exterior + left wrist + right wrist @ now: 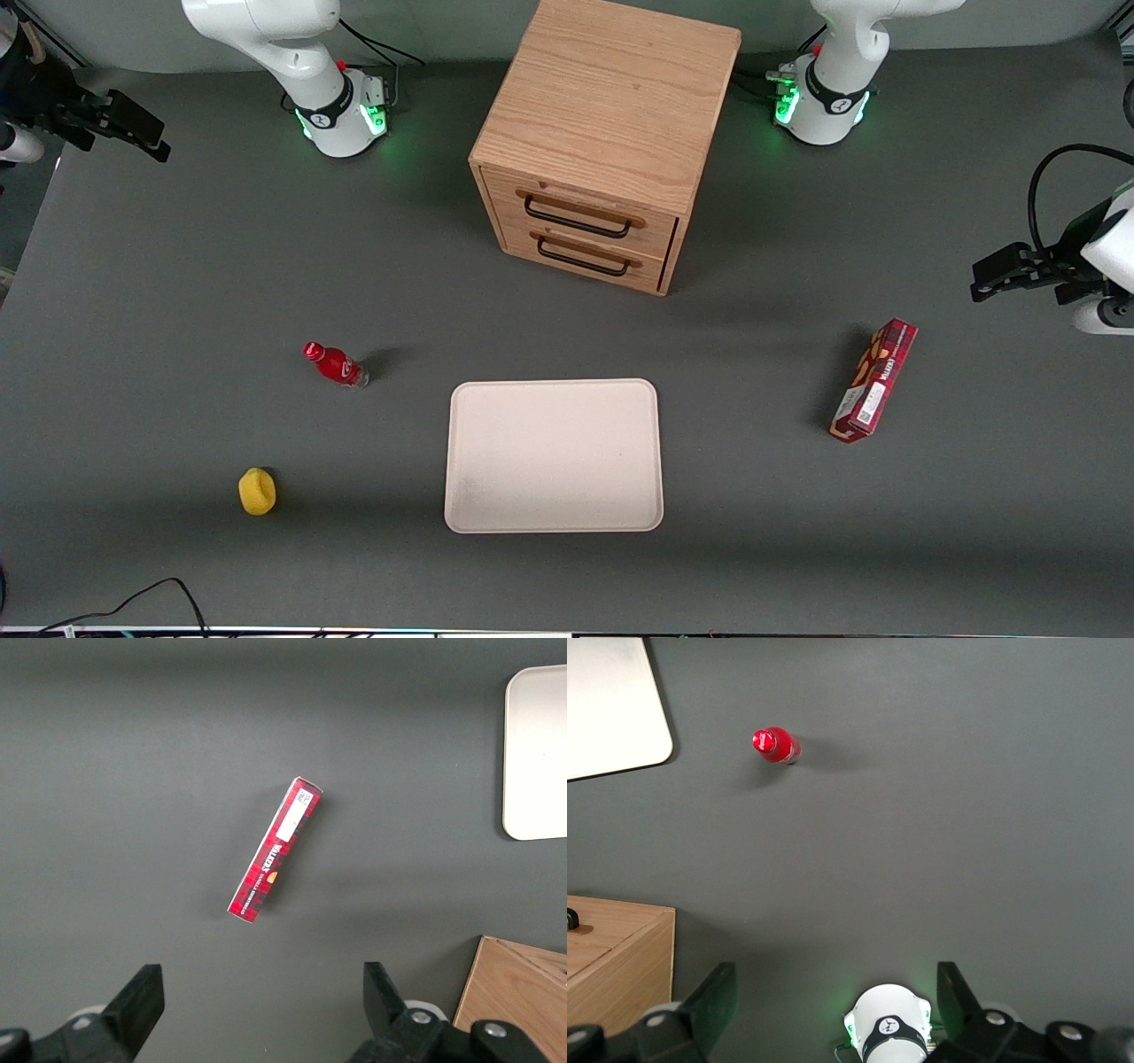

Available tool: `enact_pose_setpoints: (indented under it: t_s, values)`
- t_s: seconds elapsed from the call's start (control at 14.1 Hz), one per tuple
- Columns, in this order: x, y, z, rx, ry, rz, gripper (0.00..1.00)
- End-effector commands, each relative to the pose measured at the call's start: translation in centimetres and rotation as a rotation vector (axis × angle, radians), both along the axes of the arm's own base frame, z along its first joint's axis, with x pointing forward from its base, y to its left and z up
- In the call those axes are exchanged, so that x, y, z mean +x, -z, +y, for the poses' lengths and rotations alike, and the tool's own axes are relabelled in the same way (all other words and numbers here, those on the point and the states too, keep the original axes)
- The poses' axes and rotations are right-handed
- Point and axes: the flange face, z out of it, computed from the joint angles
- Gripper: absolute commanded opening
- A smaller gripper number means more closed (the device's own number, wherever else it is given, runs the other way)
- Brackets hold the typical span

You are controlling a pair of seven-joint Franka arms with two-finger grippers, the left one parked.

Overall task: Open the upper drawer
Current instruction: 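Move the right gripper toward the upper drawer's black handle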

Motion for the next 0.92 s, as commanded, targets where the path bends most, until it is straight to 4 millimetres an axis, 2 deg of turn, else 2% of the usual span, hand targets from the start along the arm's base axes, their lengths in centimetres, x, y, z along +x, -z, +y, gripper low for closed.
enact_pose_setpoints:
  t_s: [0.0, 0.28, 0.42, 0.57, 0.64, 0.85]
  values:
    - [-0.2, -0.5, -0.2, 0.019, 0.004, 0.012, 1.0]
    - [0.0, -0.8, 0.4, 0.048, -0.004, 0.007, 1.0]
    - [-0.2, -0.9, 2.8, 0.118, -0.126, 0.009, 1.0]
    - [-0.3, -0.6, 5.8, 0.214, -0.243, 0.023, 1.0]
    - [0.1, 0.2, 8.8, 0.249, -0.301, 0.043, 1.0]
    - [1.1, 0.5, 16.9, 0.3, -0.513, 0.066, 1.0]
